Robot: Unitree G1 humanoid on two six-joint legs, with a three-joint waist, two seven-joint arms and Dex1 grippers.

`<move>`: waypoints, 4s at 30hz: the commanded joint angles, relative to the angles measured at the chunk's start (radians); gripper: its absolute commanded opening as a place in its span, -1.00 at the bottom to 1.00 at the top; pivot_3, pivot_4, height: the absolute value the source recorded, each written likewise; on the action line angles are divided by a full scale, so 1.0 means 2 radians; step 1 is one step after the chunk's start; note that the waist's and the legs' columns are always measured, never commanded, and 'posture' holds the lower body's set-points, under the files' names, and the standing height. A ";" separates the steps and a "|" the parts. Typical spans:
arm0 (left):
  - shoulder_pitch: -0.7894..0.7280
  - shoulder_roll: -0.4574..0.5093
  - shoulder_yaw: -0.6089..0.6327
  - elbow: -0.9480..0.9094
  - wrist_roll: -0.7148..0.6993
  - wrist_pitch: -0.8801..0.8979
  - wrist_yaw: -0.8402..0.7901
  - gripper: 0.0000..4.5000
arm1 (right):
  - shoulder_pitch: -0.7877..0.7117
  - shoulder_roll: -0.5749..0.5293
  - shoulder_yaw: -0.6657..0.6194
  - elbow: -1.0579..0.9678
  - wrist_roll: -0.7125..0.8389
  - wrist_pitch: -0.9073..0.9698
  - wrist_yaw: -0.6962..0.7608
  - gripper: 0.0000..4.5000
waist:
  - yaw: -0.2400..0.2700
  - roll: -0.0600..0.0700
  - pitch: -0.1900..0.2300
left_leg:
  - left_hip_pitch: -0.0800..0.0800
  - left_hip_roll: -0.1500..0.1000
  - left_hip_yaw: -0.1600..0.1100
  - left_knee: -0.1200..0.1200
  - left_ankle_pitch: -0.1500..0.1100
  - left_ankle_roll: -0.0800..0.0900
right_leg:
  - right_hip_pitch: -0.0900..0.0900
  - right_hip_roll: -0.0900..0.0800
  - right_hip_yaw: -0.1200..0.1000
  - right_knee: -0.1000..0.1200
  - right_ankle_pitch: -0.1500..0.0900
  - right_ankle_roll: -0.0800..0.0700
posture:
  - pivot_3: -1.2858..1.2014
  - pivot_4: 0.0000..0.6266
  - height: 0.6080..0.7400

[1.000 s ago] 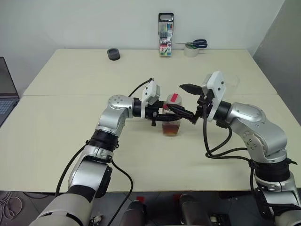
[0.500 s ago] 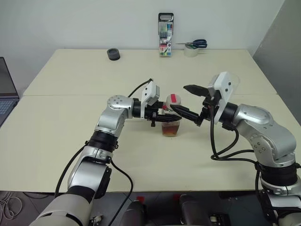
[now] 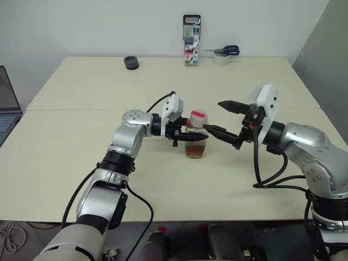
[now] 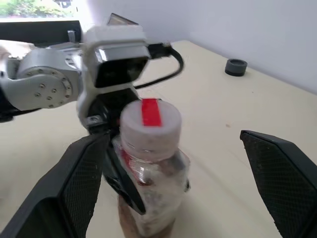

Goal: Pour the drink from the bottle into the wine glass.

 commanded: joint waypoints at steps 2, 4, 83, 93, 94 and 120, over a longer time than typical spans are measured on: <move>-0.011 -0.002 0.008 -0.011 -0.011 -0.005 -0.002 -0.22 | -0.030 0.016 0.032 -0.007 -0.036 -0.018 -0.034 1.00 | 0.000 0.000 0.000 | 0.000 0.000 0.000 0.000 0.000 0.000 | 0.000 0.000 0.000 0.000 0.000 0.000 | 0.03 -0.52 1.00; -0.011 -0.002 0.008 -0.011 -0.010 -0.006 -0.002 -0.22 | -0.043 0.024 0.049 0.003 -0.056 -0.029 -0.041 1.00 | 0.000 0.000 0.000 | 0.000 0.000 0.000 0.000 0.000 0.000 | 0.000 0.000 0.000 0.000 0.000 0.000 | 0.03 -0.52 1.00; 0.015 -0.003 0.003 -0.037 -0.009 -0.002 0.002 -0.22 | -0.038 -0.015 0.097 -0.012 -0.155 -0.098 -0.051 -0.24 | -0.001 0.000 0.000 | 0.000 0.000 0.000 0.000 0.000 0.000 | 0.000 0.000 0.000 0.000 0.000 0.000 | 0.03 -0.52 1.00; 0.030 0.011 0.015 -0.048 -0.011 0.010 0.021 -0.22 | 0.085 -0.017 -0.045 -0.048 -0.093 -0.067 -0.060 -0.24 | 0.005 0.000 0.000 | 0.000 0.000 0.000 0.000 0.000 0.000 | 0.000 0.000 0.000 0.000 0.000 0.000 | 0.03 -0.52 1.00; 0.030 0.014 0.018 -0.048 -0.012 0.011 0.025 -0.22 | 0.113 -0.010 -0.061 -0.046 -0.083 -0.056 -0.066 -0.24 | 0.008 0.000 0.000 | 0.000 0.000 0.000 0.000 0.000 0.000 | 0.000 0.000 0.000 0.000 0.000 0.000 | 0.03 -0.52 1.00; 0.015 0.099 0.180 0.098 0.035 -0.045 0.378 -0.22 | 0.177 0.031 0.073 -0.013 -0.161 -0.138 -0.042 1.00 | 0.010 0.000 0.000 | 0.001 0.001 0.001 0.000 0.000 0.001 | 0.000 0.001 0.000 0.000 0.000 0.000 | 0.03 -0.52 1.00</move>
